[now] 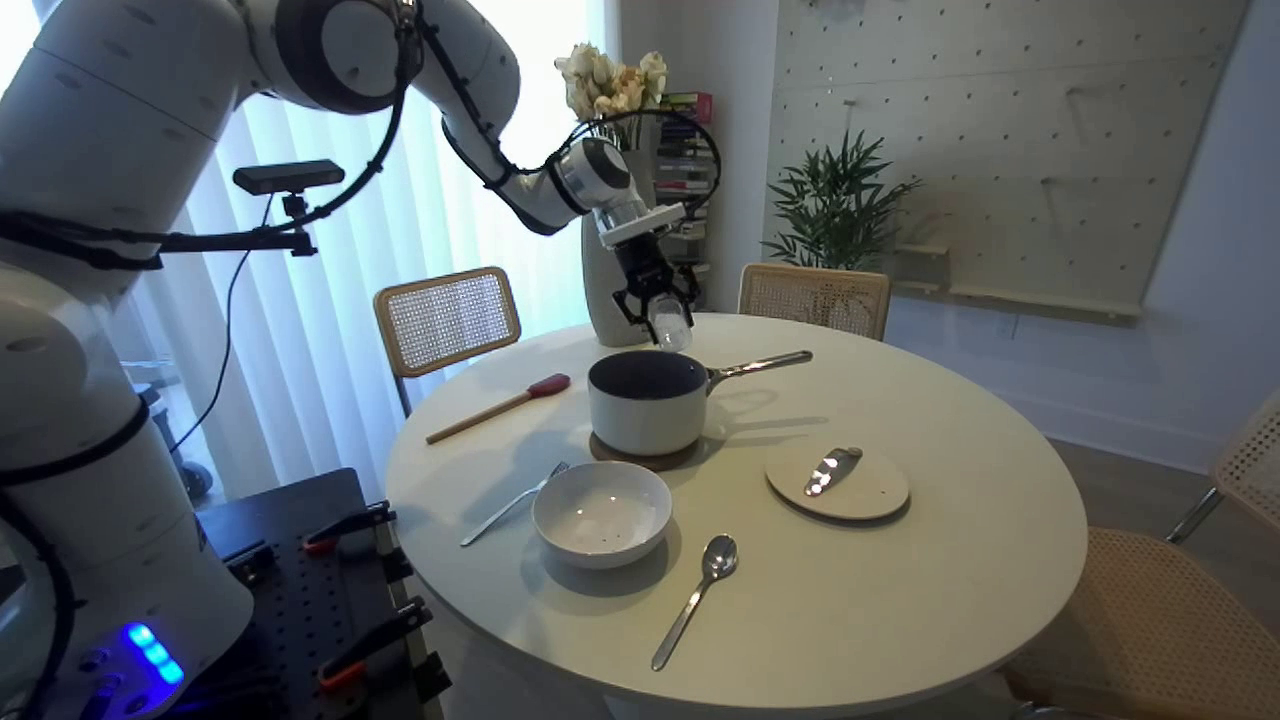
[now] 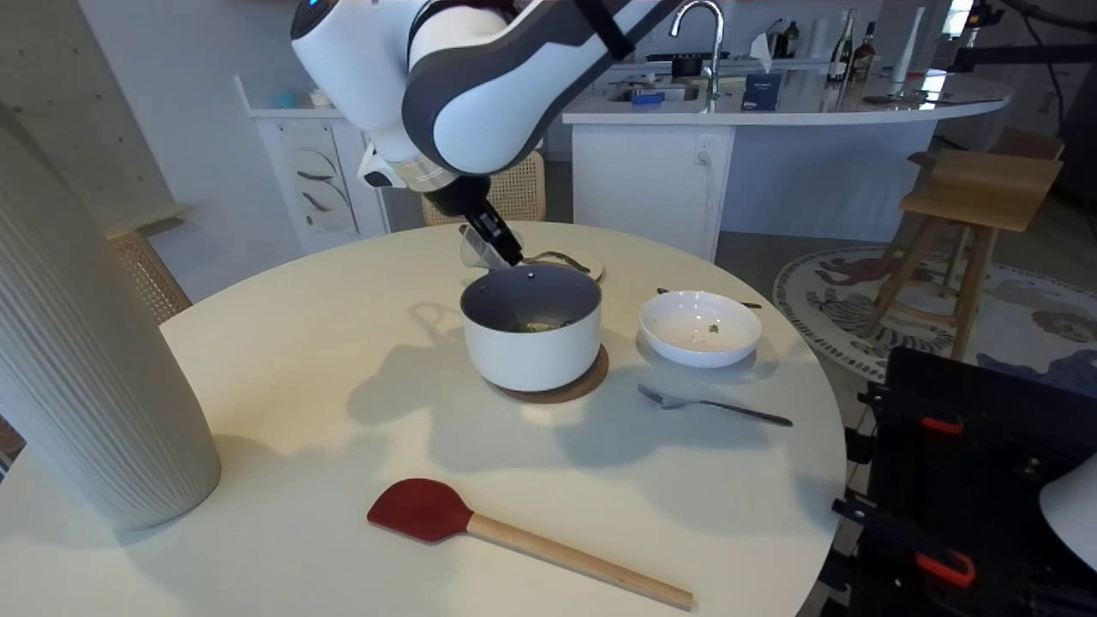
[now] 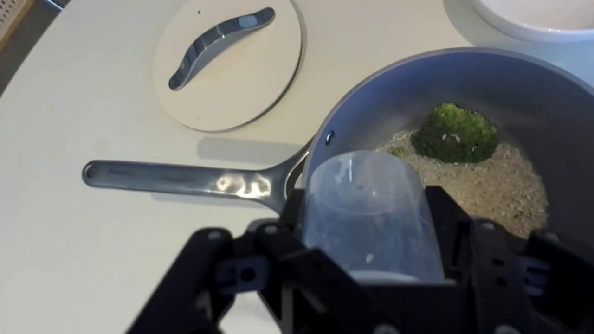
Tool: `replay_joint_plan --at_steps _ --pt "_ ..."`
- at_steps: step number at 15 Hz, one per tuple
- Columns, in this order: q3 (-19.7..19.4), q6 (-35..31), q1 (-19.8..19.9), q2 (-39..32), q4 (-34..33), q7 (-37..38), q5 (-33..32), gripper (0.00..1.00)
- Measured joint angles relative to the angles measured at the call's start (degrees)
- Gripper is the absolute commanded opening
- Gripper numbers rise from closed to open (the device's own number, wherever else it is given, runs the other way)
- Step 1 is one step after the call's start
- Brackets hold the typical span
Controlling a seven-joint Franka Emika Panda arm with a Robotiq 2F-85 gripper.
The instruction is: Pour the sugar out of the cup into the white pot
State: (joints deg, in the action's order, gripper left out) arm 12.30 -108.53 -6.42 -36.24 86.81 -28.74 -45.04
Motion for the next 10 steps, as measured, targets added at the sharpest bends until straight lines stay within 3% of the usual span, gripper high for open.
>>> replay_joint_plan --at_steps 10 --pt "-0.7 -10.0 4.5 7.2 5.2 -13.3 20.2 0.41"
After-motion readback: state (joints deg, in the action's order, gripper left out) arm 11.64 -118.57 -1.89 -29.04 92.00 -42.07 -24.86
